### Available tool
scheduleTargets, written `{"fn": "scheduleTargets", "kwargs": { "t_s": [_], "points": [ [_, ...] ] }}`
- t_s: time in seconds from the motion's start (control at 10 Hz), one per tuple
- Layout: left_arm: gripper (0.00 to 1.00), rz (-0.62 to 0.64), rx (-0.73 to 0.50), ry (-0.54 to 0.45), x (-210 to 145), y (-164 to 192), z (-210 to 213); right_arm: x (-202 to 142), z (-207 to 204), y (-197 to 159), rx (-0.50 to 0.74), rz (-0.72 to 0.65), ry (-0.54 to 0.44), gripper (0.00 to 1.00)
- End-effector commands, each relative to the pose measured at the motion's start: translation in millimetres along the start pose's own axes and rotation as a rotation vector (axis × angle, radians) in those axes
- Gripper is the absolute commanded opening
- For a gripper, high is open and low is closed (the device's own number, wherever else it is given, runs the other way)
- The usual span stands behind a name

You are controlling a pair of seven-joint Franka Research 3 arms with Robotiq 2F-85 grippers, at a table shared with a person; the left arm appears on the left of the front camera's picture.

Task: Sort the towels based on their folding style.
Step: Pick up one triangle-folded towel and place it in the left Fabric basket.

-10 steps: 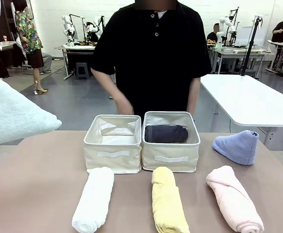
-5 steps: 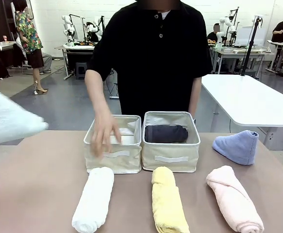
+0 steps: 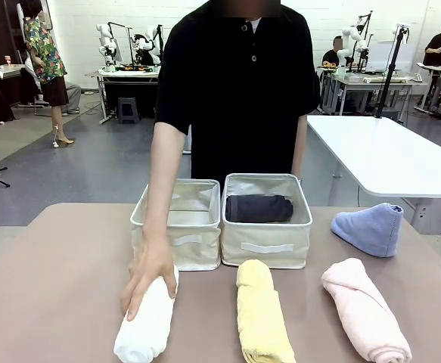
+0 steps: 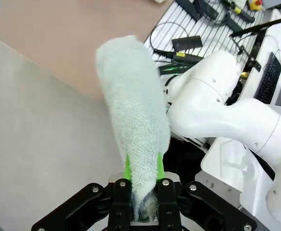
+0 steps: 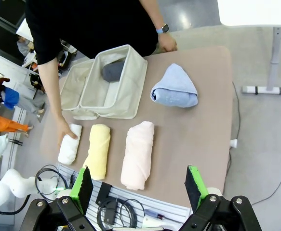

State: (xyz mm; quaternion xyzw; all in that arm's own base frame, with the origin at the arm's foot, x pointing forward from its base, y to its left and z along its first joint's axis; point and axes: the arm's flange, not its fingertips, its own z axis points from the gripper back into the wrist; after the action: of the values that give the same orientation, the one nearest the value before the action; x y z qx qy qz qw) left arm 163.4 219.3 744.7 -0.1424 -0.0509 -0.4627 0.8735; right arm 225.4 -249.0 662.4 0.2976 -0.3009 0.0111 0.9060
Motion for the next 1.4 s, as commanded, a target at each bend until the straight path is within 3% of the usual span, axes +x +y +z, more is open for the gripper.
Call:
{"fn": "scheduleTargets", "kwargs": {
  "t_s": [0.0,0.3,0.8,1.0,1.3],
  "points": [
    [0.17,0.03,-0.007,-0.019,20.5,4.2,14.0,-0.2,-0.8,1.3,0.019,0.013,-0.008,1.0],
    [0.17,0.061,-0.025,-0.07,6.2,13.8,12.5,-0.2,-0.8,1.3,0.019,0.013,-0.008,1.0],
    [0.17,0.077,-0.043,-0.136,19.5,19.6,7.5,-0.2,-0.8,1.3,0.019,0.013,-0.008,1.0],
    [0.17,0.068,-0.018,-0.145,53.1,21.5,0.5,-0.2,-0.8,1.3,0.019,0.013,-0.008,1.0],
    [0.17,0.019,0.025,-0.11,152.2,31.0,-35.7,-0.2,-0.8,1.3,0.019,0.013,-0.008,1.0]
  ]
}}
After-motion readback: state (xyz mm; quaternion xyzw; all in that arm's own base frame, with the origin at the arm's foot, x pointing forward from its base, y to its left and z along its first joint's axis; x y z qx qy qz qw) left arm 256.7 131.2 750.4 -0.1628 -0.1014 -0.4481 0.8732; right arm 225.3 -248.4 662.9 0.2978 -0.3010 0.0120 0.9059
